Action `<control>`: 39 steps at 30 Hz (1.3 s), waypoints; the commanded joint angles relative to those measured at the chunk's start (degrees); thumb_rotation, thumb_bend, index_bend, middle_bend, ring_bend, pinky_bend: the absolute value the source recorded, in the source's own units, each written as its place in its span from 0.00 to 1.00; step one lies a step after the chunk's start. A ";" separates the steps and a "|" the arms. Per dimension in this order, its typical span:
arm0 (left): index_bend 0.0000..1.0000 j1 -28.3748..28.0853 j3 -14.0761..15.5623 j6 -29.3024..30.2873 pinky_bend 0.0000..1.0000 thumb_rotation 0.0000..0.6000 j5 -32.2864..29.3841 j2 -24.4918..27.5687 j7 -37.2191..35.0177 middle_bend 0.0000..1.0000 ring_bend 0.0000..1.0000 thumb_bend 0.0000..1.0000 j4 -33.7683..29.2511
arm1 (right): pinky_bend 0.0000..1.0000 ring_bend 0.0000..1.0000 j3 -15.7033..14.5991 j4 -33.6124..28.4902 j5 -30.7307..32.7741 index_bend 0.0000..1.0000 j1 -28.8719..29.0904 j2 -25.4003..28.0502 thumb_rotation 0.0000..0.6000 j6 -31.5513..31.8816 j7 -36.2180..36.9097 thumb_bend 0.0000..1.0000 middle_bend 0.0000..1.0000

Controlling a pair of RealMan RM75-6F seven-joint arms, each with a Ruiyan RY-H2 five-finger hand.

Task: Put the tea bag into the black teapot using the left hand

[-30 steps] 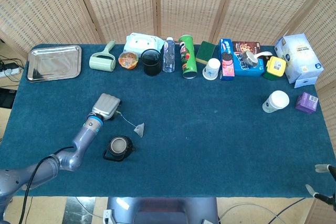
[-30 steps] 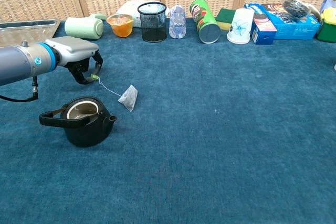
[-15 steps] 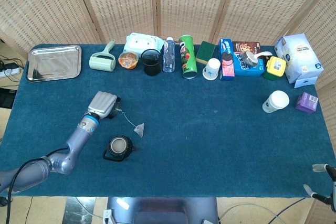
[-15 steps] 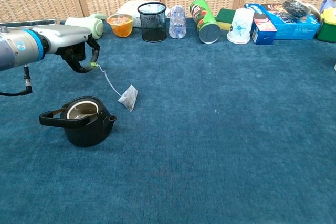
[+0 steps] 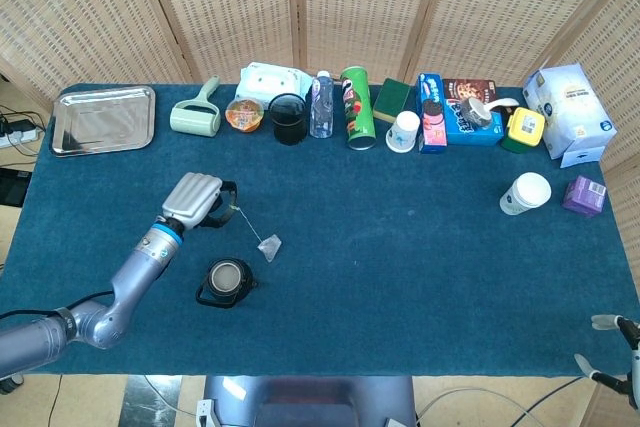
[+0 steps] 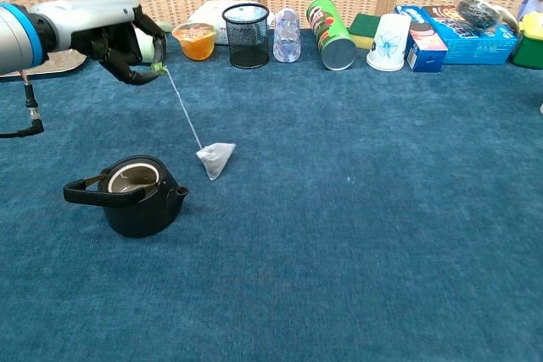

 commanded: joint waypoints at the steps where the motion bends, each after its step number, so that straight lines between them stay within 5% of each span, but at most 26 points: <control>1: 0.63 0.58 -0.64 0.88 0.96 1.00 1.12 1.78 -1.88 1.00 1.00 0.47 -2.79 | 0.30 0.32 -0.11 0.03 -0.26 0.35 -0.11 -0.08 1.00 0.27 0.11 0.22 0.39; 32: 0.63 3.88 -1.14 7.68 0.96 1.00 9.97 11.26 -9.98 1.00 1.00 0.47 -18.02 | 0.30 0.32 -0.30 2.04 0.11 0.36 -0.22 -1.03 1.00 -0.64 2.06 0.22 0.39; 39: 0.63 5.82 0.70 9.09 0.96 1.00 13.35 14.29 -12.01 1.00 1.00 0.47 -21.08 | 0.30 0.32 -0.41 1.83 0.02 0.36 -0.09 -1.03 1.00 -1.00 2.12 0.22 0.39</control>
